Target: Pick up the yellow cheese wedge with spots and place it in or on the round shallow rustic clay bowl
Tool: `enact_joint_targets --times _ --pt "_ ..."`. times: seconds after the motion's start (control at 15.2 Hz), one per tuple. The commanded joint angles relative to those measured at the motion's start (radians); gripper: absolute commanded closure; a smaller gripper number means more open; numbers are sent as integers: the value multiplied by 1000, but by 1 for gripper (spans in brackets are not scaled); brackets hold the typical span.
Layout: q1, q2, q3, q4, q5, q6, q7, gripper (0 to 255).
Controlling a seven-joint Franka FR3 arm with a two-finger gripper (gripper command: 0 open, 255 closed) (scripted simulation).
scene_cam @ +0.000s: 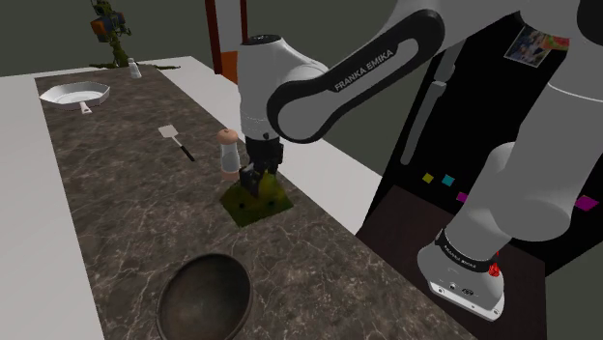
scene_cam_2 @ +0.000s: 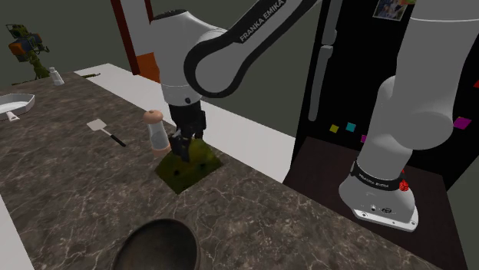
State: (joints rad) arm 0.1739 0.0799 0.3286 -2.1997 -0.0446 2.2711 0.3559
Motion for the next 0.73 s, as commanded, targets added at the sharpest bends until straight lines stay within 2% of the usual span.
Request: enact_joint_targets --times 0.0,0.66 --pt "-1 -18 1 10 8 -26 -6 255" --pt "-4 -86 0 76 37 -155 -27 255"
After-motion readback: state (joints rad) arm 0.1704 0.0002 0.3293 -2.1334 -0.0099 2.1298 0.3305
